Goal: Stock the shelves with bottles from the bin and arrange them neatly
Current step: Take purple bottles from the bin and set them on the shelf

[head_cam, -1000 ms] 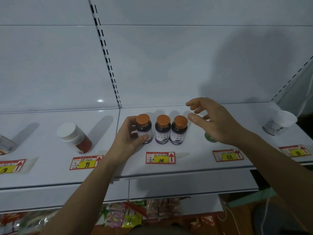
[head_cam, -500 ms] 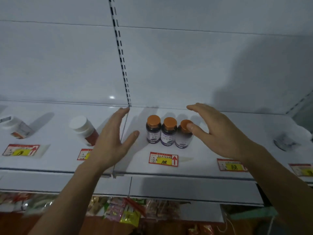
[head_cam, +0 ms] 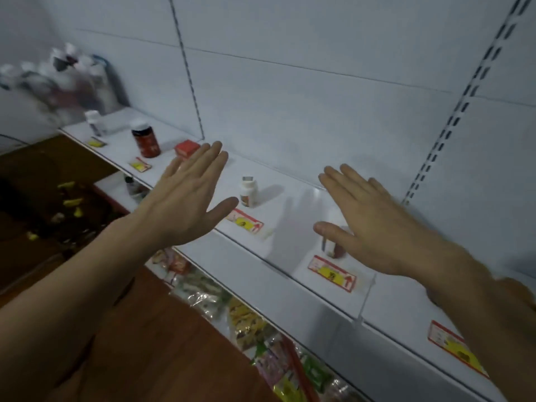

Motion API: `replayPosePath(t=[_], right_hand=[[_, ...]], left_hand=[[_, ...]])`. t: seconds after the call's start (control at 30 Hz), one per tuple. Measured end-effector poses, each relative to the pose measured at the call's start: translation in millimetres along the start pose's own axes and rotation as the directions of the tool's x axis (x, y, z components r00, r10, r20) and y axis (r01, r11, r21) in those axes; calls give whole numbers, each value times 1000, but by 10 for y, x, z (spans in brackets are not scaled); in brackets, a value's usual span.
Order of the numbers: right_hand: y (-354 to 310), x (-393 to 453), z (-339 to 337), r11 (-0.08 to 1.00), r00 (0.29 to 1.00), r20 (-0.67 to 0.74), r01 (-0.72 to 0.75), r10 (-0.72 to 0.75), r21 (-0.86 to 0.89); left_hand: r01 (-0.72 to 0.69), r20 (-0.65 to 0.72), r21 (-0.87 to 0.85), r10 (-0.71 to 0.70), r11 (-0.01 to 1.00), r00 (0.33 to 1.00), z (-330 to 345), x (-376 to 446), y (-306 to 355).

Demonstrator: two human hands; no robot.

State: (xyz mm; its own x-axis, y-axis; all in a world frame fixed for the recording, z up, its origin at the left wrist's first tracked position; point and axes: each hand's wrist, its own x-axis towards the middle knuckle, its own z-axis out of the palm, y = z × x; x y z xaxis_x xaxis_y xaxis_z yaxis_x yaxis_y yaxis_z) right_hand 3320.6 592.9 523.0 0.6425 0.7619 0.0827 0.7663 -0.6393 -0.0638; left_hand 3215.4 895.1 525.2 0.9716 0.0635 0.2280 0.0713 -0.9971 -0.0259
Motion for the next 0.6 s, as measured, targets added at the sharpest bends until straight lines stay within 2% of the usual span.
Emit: replayPosePath(t=[0.17,0.3,0.43,0.6], right_hand=[[-1097,1127,-29,987,989,47,145,-142,-67],[-1823,2041,-52,959,965,111,250,-237,-130],[-2410,3036,-165,932,938,131,337,-320,-134],[-3077,4369,-287,908,918,110,393,-380,-145]], left_hand=[[143,125,117,-158,983,980,-116,-333,-1299],[252,153,180,-280,951,948,-166,-513,-2413],[335,179,151,-359,930,916,-311,-445,-3436],[472,148,87,-480,877,865,-549,-101,-4546]])
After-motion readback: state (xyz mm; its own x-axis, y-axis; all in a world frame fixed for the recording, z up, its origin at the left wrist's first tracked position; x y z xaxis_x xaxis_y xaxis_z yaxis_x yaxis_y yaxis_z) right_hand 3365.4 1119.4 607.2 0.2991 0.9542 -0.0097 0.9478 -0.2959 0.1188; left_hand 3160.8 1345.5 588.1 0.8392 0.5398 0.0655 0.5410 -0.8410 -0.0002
